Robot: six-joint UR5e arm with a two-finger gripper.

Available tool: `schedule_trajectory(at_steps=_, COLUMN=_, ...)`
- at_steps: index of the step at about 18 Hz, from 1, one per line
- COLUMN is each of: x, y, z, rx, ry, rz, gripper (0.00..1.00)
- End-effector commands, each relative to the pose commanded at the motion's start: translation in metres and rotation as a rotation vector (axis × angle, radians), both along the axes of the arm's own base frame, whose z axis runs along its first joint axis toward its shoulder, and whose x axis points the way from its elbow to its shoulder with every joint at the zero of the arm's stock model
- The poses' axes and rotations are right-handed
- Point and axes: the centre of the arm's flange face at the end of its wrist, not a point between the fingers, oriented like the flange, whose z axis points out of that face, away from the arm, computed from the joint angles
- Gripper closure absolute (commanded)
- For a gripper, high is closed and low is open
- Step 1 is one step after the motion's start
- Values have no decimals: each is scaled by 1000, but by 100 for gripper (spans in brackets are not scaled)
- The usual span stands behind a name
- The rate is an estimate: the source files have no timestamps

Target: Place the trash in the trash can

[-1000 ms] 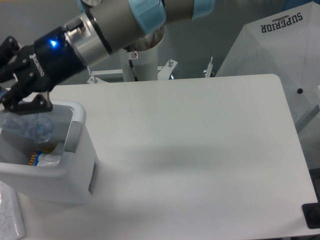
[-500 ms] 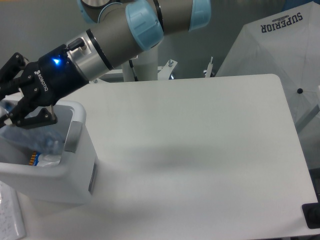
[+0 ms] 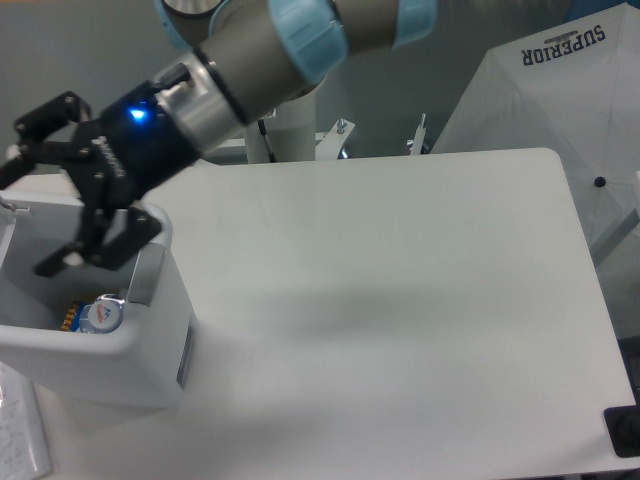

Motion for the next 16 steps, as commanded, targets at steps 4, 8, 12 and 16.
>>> schedule_trajectory(at_steps=4, x=-75, y=-42, z=-15, rx=-57, ry=21, rz=167, gripper=0)
schedule_trajectory(at_steps=8, x=-126, y=-63, z=-44, rx=-166, ry=72, rz=306, gripper=0)
schedule_trajectory(at_steps=12, x=-156, y=-70, z=-83, rx=-294, ry=124, rz=389, gripper=0)
schedule_trajectory(at_steps=16, x=-184, y=-78, z=-123, rx=-503, ry=226, rz=510, gripper=0)
